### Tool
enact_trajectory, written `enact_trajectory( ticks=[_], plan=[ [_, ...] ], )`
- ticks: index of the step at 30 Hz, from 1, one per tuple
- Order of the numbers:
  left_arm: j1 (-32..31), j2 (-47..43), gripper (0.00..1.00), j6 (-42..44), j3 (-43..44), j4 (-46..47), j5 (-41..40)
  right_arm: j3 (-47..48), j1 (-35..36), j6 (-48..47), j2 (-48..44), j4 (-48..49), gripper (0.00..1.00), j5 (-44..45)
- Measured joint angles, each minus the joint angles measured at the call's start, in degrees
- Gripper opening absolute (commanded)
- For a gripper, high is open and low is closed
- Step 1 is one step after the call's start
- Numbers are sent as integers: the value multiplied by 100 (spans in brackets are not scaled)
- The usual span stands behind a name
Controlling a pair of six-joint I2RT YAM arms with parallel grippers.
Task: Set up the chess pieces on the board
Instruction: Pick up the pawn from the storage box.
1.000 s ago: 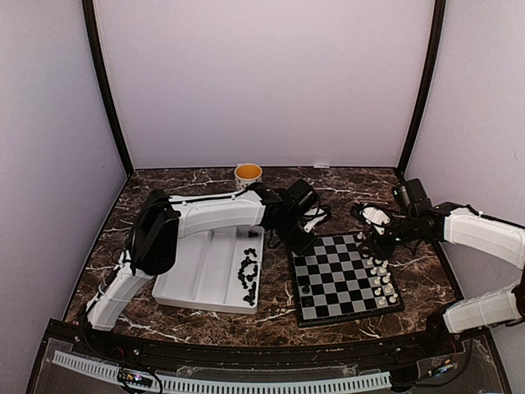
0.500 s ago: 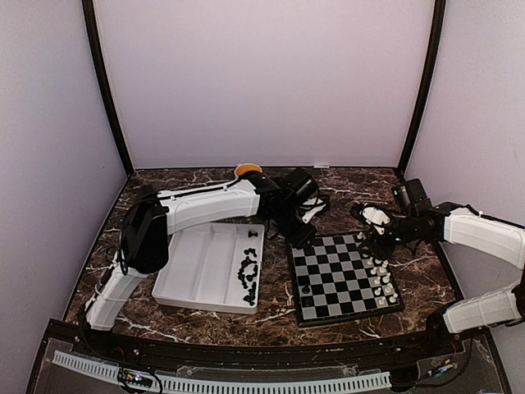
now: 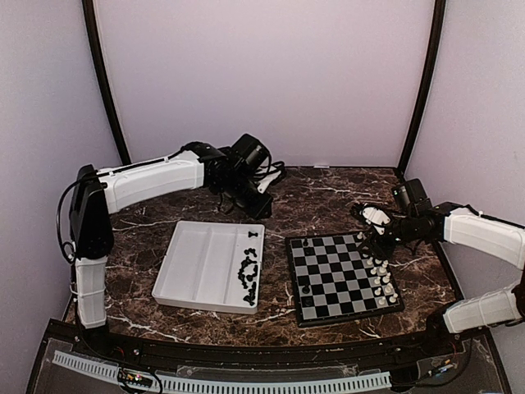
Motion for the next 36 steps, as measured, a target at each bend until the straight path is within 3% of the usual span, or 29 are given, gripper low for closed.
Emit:
enact_trajectory(
  ticks=[5, 12, 19, 26, 36],
  plan=[
    [201, 2, 21, 13, -905, 20, -79, 0, 0, 0, 15, 0, 55, -2],
    [326, -186, 23, 20, -1711, 9, -111, 0, 0, 0, 122, -2, 55, -2],
    [503, -203, 25, 68, -1725, 321, -72, 0, 0, 0, 144, -2, 55, 0],
    [546, -205, 25, 778, -1727, 341, 758, 0, 0, -2, 144, -4, 55, 0],
    [-74, -267, 25, 1703, -2103, 146, 1088, 0, 0, 0, 151, -7, 55, -4]
  ],
)
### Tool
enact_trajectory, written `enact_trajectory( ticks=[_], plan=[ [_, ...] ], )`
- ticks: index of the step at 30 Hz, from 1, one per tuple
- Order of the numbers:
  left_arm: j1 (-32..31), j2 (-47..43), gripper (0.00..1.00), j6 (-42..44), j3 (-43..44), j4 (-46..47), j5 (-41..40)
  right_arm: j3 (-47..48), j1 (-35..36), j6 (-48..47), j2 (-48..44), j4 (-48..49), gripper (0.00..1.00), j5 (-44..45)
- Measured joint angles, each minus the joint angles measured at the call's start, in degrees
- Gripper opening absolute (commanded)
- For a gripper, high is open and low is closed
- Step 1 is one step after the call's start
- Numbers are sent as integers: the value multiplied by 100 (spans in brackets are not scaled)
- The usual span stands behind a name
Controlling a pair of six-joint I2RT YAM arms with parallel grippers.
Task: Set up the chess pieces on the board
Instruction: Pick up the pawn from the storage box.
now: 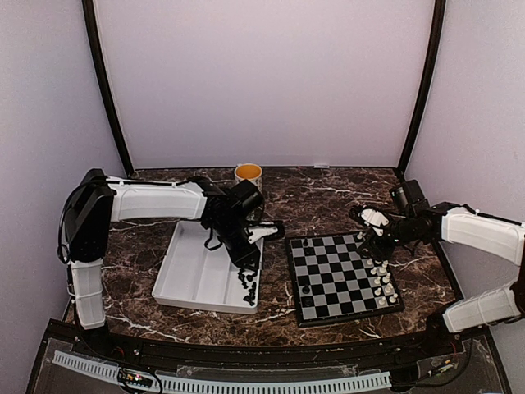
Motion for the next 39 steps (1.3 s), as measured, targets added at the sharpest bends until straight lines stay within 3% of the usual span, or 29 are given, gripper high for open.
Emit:
enact_trajectory(
  ticks=[28, 39],
  plan=[
    [39, 0, 20, 560, -688, 1025, 24, 0, 0, -2, 72, -2, 55, -2],
    [39, 0, 8, 590, -841, 1399, -33, 0, 0, -2, -50, -4, 55, -24]
  ],
)
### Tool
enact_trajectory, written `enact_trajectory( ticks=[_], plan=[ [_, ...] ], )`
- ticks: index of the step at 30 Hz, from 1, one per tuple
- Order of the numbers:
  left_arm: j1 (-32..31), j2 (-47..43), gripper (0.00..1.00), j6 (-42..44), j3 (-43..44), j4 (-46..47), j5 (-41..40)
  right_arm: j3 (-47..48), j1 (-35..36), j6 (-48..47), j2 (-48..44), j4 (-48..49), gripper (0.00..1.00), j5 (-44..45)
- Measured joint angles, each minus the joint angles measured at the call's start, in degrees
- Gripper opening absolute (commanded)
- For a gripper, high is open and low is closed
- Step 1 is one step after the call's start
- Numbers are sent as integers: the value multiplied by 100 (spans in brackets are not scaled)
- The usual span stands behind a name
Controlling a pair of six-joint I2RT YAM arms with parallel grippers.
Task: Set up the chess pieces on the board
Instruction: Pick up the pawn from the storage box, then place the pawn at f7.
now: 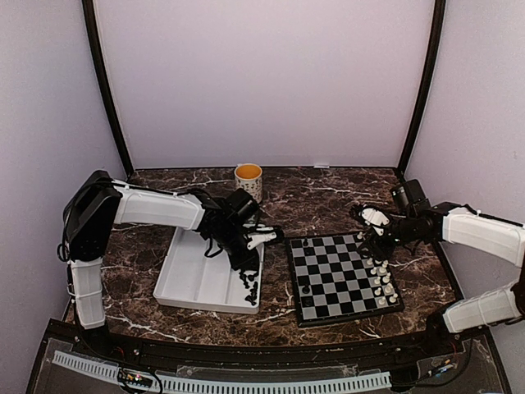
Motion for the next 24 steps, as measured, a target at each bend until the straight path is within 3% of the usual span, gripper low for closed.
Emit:
enact_trajectory(
  ticks=[18, 24],
  plan=[
    [2, -647, 4, -170, -229, -114, -262, 0, 0, 0, -15, 0, 55, -4],
    [-118, -745, 5, -356, 442, -337, -107, 0, 0, 0, -15, 0, 55, -7]
  ],
)
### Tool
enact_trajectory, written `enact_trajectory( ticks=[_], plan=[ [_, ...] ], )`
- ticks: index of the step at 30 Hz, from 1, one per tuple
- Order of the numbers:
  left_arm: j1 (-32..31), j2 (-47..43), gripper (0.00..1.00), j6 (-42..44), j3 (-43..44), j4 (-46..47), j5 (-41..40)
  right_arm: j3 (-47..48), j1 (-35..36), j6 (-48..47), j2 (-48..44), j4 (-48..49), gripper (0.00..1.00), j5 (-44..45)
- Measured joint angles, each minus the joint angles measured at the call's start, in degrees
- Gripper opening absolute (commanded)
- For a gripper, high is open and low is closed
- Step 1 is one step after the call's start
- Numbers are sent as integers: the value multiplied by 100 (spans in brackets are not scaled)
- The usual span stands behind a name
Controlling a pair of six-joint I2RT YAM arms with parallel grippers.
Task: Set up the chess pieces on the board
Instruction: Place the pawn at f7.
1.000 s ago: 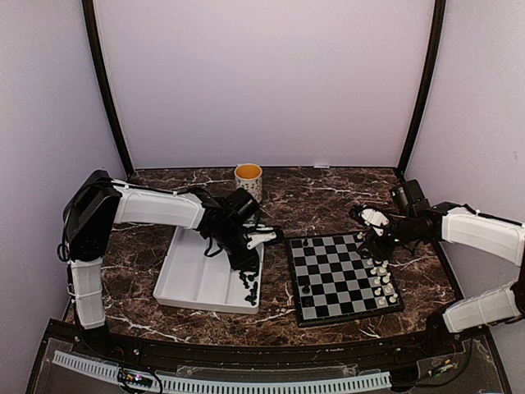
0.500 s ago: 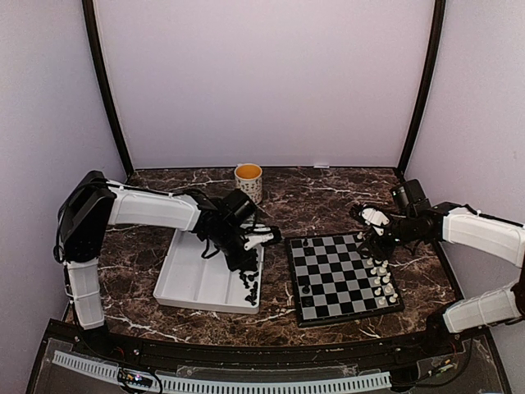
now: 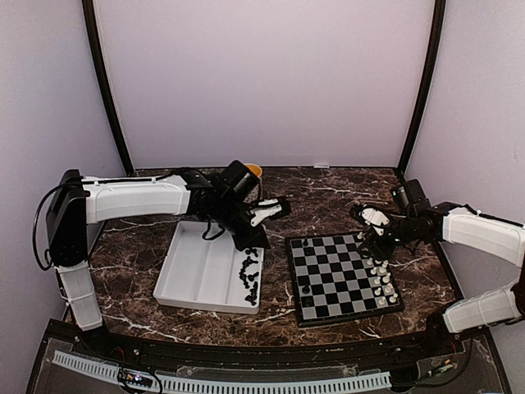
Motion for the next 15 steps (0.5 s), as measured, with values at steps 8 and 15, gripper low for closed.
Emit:
enact_trajectory(
  ticks=[8, 15],
  plan=[
    [-706, 839, 4, -26, 2048, -133, -57, 0, 0, 0, 0, 0, 55, 4],
    [-767, 1932, 5, -275, 2868, -376, -203, 0, 0, 0, -4, 0, 55, 9]
  ],
)
